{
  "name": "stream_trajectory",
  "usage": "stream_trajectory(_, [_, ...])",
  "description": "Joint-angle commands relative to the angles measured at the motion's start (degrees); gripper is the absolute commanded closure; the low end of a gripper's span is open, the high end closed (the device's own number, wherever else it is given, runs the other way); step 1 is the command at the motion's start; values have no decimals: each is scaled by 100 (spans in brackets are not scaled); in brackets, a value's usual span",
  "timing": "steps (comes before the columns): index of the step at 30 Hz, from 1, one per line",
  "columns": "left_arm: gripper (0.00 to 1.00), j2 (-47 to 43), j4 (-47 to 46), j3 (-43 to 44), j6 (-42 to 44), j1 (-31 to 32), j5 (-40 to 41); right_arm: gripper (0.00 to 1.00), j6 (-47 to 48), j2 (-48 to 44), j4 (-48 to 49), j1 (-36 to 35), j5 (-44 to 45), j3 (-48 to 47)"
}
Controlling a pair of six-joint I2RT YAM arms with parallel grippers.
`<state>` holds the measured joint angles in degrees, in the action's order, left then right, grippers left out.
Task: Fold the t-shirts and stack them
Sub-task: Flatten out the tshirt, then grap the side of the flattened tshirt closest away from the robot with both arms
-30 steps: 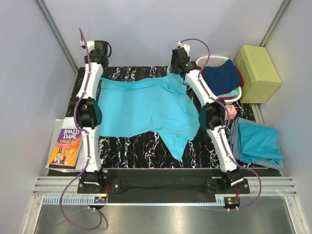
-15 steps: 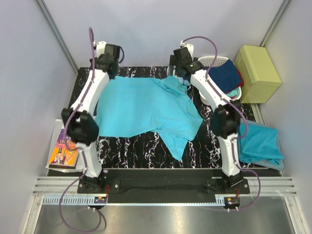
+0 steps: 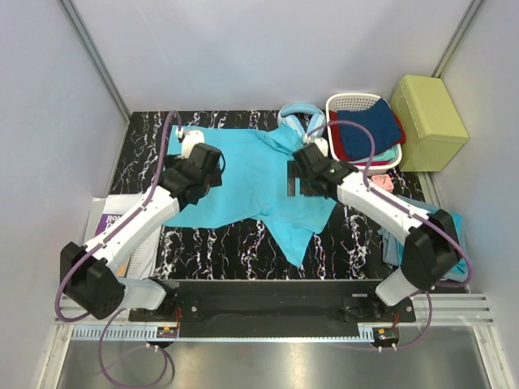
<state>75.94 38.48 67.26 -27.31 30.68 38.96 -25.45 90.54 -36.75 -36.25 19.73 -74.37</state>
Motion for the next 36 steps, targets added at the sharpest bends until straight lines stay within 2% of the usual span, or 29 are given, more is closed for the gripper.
stream_trajectory(1, [1,-378,80,-336,-239,254,-47,0,-495,-774,-226,-469,-39,754])
stream_trajectory(7, [1,-484,168,-776,-433,404,-169,2,-996,-1012,-280,-962,-250,1450])
stream_trajectory(12, [1,-299,353,-767,-495,439,-187,6,-1348,-890,-368,-2041,-136,1785])
stream_trajectory(15, [1,-221,353,-741,-460,448,-231,9,-1576,-784,-368,-2412,-162,2031])
stream_trajectory(17, [1,-185,371,-724,-451,448,-257,15,-1717,-792,-412,-2509,-118,2154])
stream_trajectory(21, [1,-132,397,-759,-477,465,-345,44,-1928,-968,-298,-2606,-4,2408])
stream_trajectory(22, [1,-106,389,-785,-477,474,-363,46,-2015,-968,-254,-2606,-4,2470])
stream_trajectory(26, [1,-36,388,-890,-538,509,-433,49,-2051,-583,-174,-2606,92,2498])
stream_trajectory(36, [1,-141,397,-1022,-565,562,-459,45,-1920,16,151,-2615,49,1953])
